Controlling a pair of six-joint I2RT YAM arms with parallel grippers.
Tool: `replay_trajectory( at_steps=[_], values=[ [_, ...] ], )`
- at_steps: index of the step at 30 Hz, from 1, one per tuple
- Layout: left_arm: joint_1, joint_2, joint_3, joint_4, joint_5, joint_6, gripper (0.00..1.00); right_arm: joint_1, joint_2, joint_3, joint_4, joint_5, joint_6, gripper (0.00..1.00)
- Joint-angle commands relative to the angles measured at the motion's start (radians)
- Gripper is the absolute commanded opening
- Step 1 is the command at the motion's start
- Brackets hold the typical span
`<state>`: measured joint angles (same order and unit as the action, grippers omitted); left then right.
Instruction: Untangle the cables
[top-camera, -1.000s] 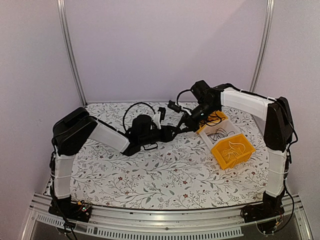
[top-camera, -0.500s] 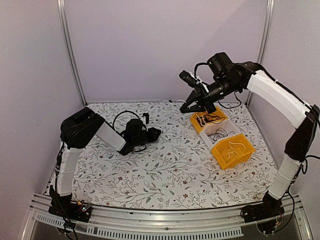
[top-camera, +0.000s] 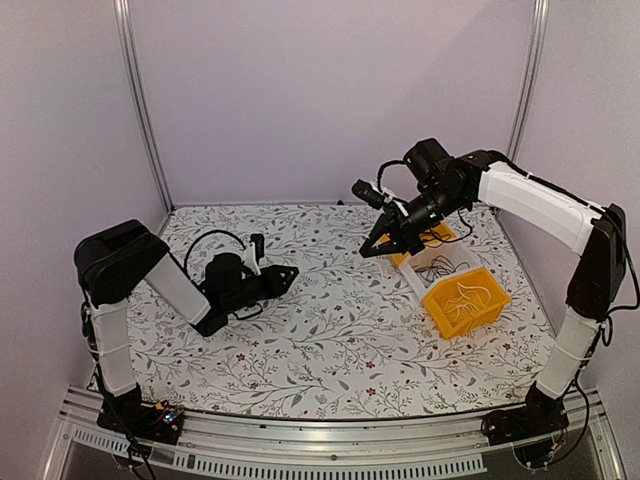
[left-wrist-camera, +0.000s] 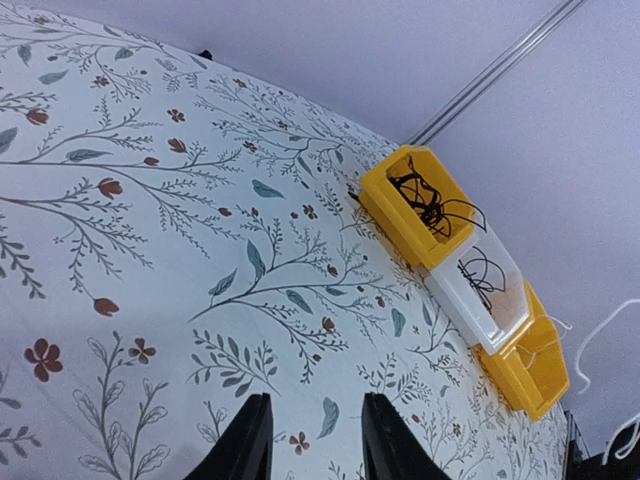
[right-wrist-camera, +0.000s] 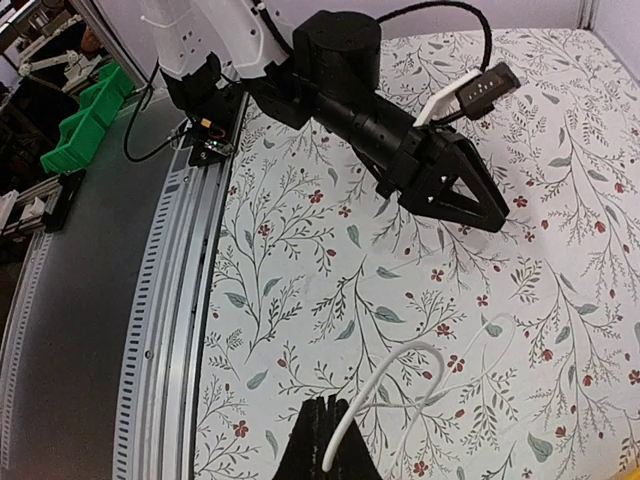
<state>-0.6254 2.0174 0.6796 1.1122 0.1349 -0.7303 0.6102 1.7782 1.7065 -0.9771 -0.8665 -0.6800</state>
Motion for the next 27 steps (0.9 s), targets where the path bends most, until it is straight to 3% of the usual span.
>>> replay_trajectory(
  at_steps=[1,9,13,27],
  values=[
    [0.001,-0.091,-0.107,0.119,0.004,0.015,0.31,-0.001,0.062,-0.049,0.071,0.010,0.031,0.00],
    [-0.031,-0.089,-0.108,0.127,0.187,0.210,0.39,-0.001,0.201,-0.055,0.073,-0.055,0.030,0.01],
    [-0.046,-0.034,-0.061,0.136,0.307,0.188,0.43,-0.001,0.230,-0.050,0.077,-0.067,0.037,0.01],
    [-0.097,0.148,0.113,0.021,0.364,0.275,0.44,-0.001,0.236,-0.057,0.061,-0.081,0.024,0.02]
  ],
)
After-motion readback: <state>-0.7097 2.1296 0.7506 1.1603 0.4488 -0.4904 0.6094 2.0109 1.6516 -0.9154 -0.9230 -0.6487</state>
